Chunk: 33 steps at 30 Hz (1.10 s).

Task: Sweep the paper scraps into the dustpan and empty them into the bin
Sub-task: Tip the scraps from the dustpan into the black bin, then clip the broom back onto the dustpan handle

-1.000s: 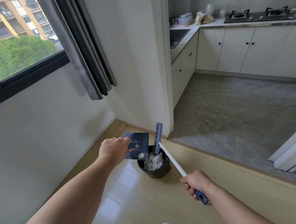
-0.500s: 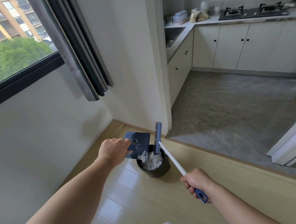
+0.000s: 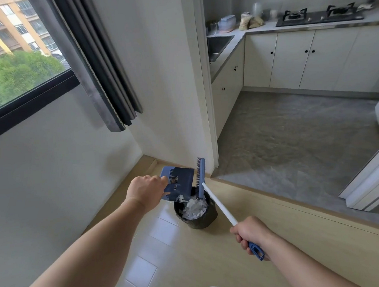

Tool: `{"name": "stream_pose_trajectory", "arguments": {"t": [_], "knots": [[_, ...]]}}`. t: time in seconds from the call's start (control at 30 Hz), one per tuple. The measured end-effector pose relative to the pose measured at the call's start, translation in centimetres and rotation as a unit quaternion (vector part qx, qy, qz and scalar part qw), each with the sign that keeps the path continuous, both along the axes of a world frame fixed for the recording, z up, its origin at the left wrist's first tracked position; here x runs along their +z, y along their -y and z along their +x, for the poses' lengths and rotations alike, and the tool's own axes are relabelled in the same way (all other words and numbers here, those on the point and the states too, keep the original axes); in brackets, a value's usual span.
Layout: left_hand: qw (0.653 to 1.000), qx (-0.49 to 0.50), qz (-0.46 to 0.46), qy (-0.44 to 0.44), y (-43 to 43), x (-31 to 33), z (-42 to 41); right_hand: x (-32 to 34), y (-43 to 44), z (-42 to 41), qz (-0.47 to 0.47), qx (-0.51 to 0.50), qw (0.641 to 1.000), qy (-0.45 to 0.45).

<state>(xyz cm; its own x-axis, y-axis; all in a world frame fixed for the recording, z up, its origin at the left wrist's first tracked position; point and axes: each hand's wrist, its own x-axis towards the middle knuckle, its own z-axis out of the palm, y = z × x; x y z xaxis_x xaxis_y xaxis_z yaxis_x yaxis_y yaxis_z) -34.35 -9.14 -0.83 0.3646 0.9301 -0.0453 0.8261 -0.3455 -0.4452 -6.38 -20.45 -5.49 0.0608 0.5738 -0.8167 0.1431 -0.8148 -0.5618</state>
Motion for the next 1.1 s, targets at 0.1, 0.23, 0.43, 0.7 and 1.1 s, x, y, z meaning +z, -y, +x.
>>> {"name": "stream_pose_trajectory", "arguments": {"t": [0.1, 0.23, 0.43, 0.7, 1.1], "knots": [[1.0, 0.011, 0.005, 0.01, -0.1, 0.2, -0.1, 0.0, 0.0, -0.1, -0.002, -0.002, 1.0, 0.001], [1.0, -0.003, -0.007, -0.007, -0.1, 0.1, -0.1, 0.2, 0.1, 0.0, 0.003, -0.001, 1.0, 0.003], [1.0, 0.01, 0.011, -0.009, -0.1, 0.5, -0.2, 0.3, 0.0, 0.1, 0.008, 0.001, 1.0, 0.001], [0.999, 0.032, 0.01, 0.006, -0.3, 1.3, -0.3, 0.6, -0.4, 0.1, 0.013, 0.021, 1.0, 0.013], [0.953, 0.227, 0.092, 0.177, -1.6, 8.9, 2.0, 9.6, -3.9, -0.4, 0.108, 0.038, 0.986, -0.12]]}}
